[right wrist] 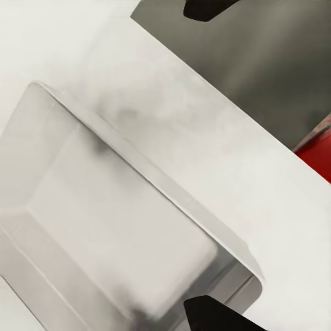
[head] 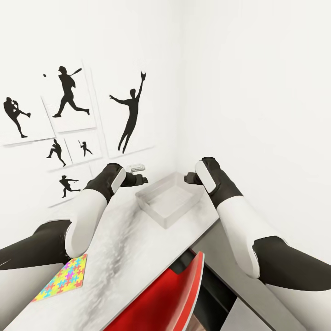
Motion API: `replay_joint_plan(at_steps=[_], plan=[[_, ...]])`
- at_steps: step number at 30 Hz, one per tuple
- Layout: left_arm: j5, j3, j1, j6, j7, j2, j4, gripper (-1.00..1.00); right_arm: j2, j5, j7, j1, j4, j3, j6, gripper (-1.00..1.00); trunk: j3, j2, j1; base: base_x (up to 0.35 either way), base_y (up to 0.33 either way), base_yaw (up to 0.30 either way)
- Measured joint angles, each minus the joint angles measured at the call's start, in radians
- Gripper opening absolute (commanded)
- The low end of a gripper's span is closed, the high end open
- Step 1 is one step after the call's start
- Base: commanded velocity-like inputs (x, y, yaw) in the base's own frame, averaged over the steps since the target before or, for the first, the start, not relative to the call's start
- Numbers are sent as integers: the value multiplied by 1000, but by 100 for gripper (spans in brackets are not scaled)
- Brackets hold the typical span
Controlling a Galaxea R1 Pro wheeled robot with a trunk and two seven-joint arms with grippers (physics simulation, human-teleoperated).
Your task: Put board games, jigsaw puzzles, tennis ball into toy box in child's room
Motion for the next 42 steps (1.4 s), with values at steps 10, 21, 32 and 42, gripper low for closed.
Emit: replay_joint_plan(at_steps=[10,21,32,42], plan=[[-4,0,0,-3,4,0,1,100,0,0,0,-1,82,3,0,100,0,0,0,0,0,0],[-5,0,0,-7,11,0,2,100,0,0,0,-1,119,5,0,100,0,0,0,0,0,0],[-8,0,20,-30,19,-1,3,100,0,0,100,-1,121,6,-3,100,0,0,0,0,0,0],[-3,-2,24,-83,64,-1,40,100,0,-1,158,0,123,6,-33,100,0,0,0,0,0,0]])
